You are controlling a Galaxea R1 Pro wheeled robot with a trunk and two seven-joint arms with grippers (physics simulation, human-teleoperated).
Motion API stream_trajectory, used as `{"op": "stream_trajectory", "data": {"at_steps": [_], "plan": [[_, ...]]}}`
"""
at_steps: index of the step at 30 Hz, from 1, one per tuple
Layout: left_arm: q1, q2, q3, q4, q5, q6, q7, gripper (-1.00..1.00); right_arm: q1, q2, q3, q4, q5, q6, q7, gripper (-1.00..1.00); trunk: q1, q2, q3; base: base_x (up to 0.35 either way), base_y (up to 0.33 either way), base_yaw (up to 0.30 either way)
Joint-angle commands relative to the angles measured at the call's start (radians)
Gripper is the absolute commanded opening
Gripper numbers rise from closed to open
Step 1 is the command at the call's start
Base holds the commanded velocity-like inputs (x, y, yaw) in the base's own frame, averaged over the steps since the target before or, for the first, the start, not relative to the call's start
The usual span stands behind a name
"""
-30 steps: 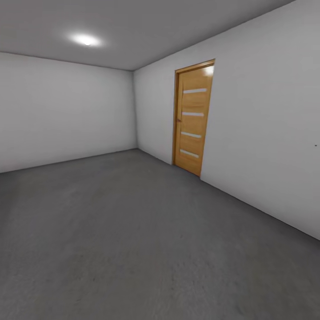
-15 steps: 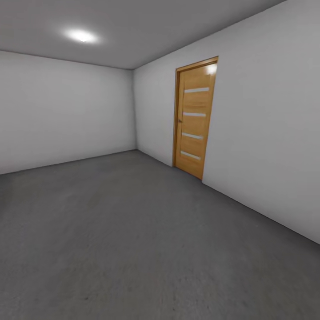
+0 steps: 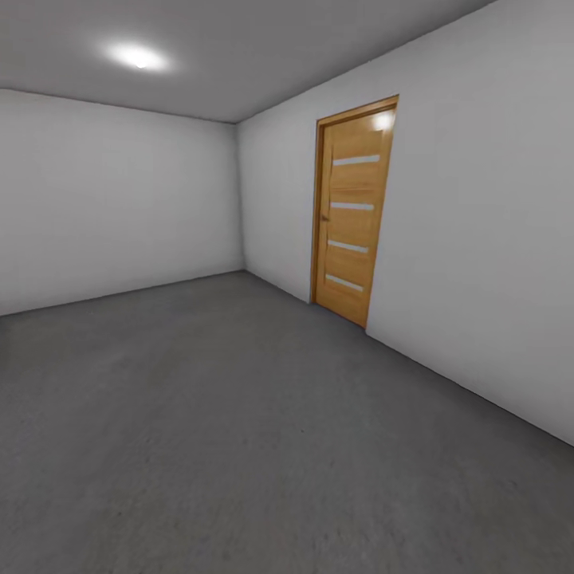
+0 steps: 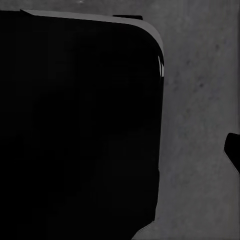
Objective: Move the two storage containers from the living room to the garage. In the garage, place one container on the floor and stack the other container on top of it (either order is fine).
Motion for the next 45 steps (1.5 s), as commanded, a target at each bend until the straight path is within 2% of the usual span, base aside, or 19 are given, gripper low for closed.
{"op": "stream_trajectory", "data": {"at_steps": [1, 45], "plan": [[0.001, 0.000, 0.001, -0.002, 0.001, 0.000, 0.001, 1.00, 0.000, 0.000, 0.001, 0.000, 0.001, -0.003, -0.001, 1.00, 0.001, 0.000, -0.001, 0.336, 0.000, 0.000], [0.001, 0.000, 0.001, -0.002, 0.001, -0.001, 0.000, 1.00, 0.000, 0.000, 0.000, 0.000, 0.001, -0.003, -0.001, 1.00, 0.001, 0.000, -0.001, 0.336, 0.000, 0.000]]}}
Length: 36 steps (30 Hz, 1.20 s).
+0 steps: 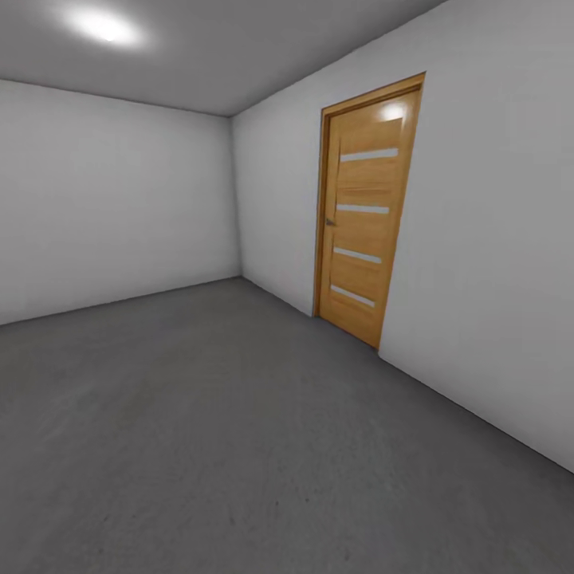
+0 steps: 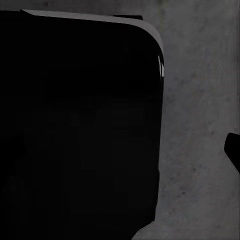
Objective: Move the two storage containers from the living room to the garage. In the garage, place one container on the floor and stack the other container on top of it (either order is fine).
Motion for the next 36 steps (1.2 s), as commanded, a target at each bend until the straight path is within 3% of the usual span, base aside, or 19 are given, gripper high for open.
{"op": "stream_trajectory", "data": {"at_steps": [1, 21, 36], "plan": [[0.001, 0.000, 0.001, -0.002, 0.001, 0.000, 0.001, 1.00, 0.000, 0.000, 0.001, 0.000, 0.001, -0.003, -0.001, 1.00, 0.001, 0.000, -0.001, 0.336, 0.000, 0.000], [0.001, 0.000, 0.001, -0.002, 0.001, 0.000, 0.000, 1.00, 0.000, 0.002, 0.000, 0.000, 0.001, -0.003, -0.001, 1.00, 0.001, 0.000, -0.001, 0.336, 0.000, 0.006], [0.001, 0.000, 0.001, -0.002, 0.001, 0.000, 0.001, 1.00, 0.000, 0.002, 0.000, 0.000, 0.001, -0.003, -0.001, 1.00, 0.001, 0.000, -0.001, 0.336, 0.000, 0.184]]}}
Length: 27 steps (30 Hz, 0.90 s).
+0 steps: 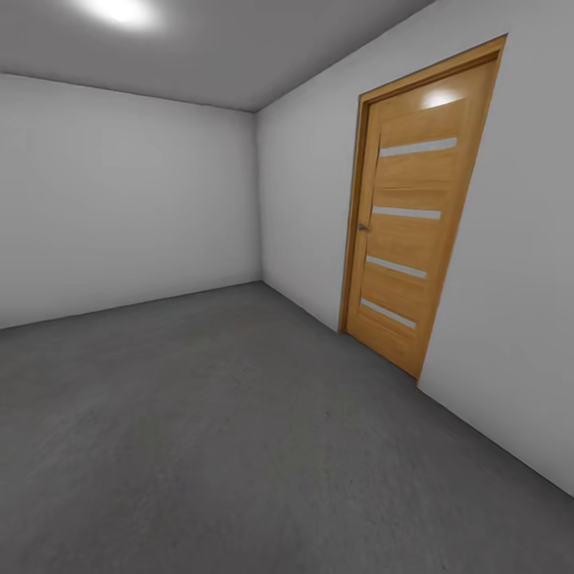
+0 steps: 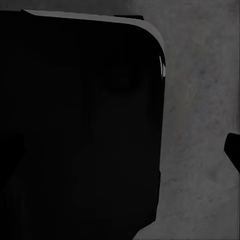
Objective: Move the two storage containers from the living room to the garage. In the garage, place one container on the floor and stack the other container on top of it (either order is fine).
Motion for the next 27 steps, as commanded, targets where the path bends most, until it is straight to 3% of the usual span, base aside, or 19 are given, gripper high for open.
{"op": "stream_trajectory", "data": {"at_steps": [1, 27], "plan": [[0.001, 0.000, 0.001, -0.002, 0.001, 0.000, 0.000, 1.00, 0.000, 0.000, 0.001, 0.000, 0.001, -0.003, -0.001, 1.00, 0.001, 0.000, -0.001, 0.336, 0.000, 0.038], [0.000, 0.000, 0.001, -0.002, 0.001, 0.000, 0.000, 1.00, 0.000, 0.000, 0.001, 0.000, 0.001, -0.003, -0.001, 1.00, 0.001, 0.000, -0.001, 0.336, 0.000, 0.002]]}}
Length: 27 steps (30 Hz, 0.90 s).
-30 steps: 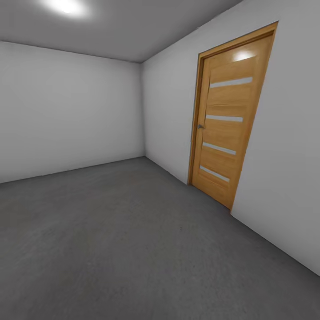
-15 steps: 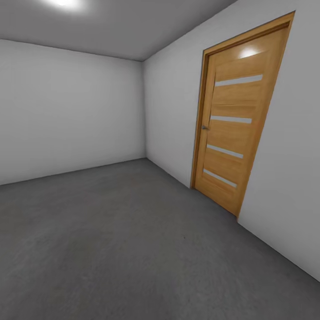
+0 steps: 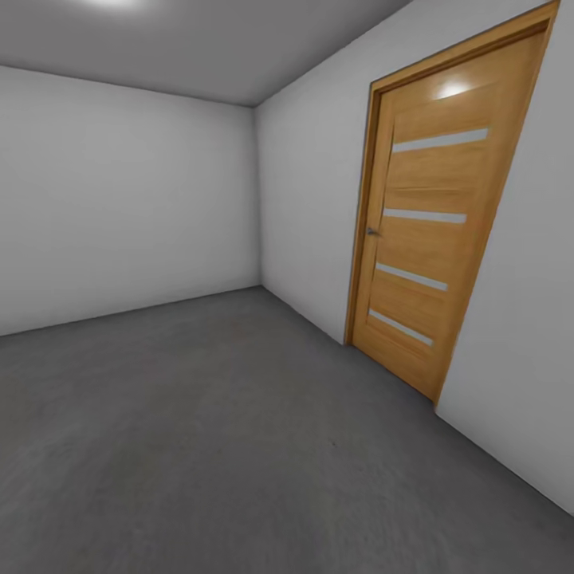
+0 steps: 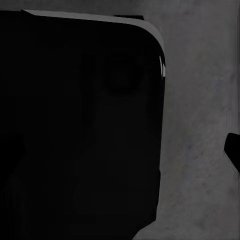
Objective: Move the two storage containers from the living room to the garage. In the garage, place one container on the floor and stack the other container on top of it (either order is fine).
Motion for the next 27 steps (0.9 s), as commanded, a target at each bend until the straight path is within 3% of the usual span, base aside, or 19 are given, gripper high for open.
{"op": "stream_trajectory", "data": {"at_steps": [1, 27], "plan": [[0.001, 0.000, 0.001, -0.002, 0.001, 0.000, 0.001, 1.00, 0.000, 0.000, 0.001, 0.000, 0.001, -0.003, -0.001, 1.00, 0.001, 0.000, -0.001, 0.336, 0.000, 0.000], [0.001, 0.000, 0.001, -0.002, 0.001, 0.000, 0.001, 1.00, 0.000, 0.000, 0.000, 0.000, 0.001, -0.003, -0.001, 1.00, 0.001, 0.000, -0.001, 0.336, 0.000, 0.000]]}}
